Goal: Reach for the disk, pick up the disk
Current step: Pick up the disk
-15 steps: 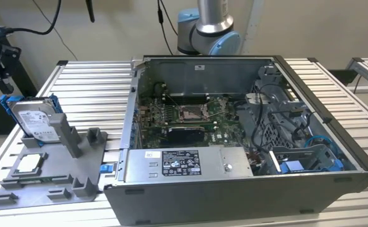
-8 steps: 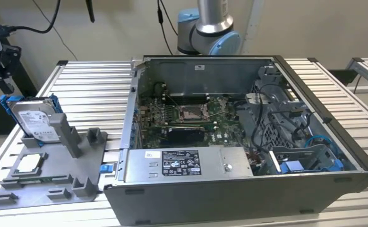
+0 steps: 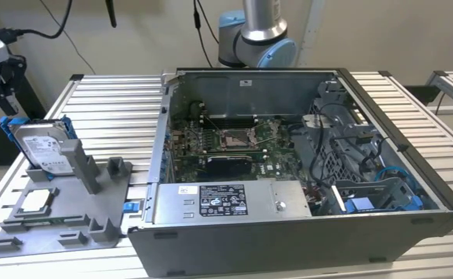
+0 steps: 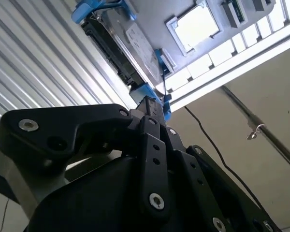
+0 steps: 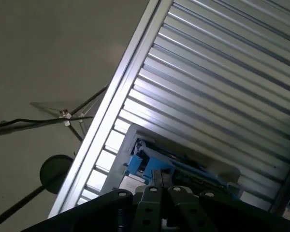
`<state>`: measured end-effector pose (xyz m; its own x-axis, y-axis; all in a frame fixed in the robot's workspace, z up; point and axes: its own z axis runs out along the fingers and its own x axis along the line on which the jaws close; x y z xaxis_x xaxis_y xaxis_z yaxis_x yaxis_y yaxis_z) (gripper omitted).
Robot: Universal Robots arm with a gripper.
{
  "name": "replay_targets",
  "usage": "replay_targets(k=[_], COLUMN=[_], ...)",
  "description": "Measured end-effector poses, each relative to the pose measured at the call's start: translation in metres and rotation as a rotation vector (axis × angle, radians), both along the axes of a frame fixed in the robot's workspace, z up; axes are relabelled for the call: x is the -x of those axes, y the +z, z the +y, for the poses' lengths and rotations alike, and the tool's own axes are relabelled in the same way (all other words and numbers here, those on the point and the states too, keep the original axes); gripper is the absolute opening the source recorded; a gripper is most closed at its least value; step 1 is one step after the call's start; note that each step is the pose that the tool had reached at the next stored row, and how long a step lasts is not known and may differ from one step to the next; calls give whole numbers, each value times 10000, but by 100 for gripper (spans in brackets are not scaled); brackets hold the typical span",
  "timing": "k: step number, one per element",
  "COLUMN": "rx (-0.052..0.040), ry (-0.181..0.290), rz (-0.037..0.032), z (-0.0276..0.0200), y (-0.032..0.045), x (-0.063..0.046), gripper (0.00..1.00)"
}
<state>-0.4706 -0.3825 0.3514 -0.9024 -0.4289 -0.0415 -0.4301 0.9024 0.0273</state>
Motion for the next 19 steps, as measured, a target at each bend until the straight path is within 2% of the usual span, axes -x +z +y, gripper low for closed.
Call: replay_targets(k=[6,19], rx=[0,-2], ry=[656,2131], rz=[-65,-149], z=[0,0], y=[-1,-5], x=[0,0], gripper=[0,0])
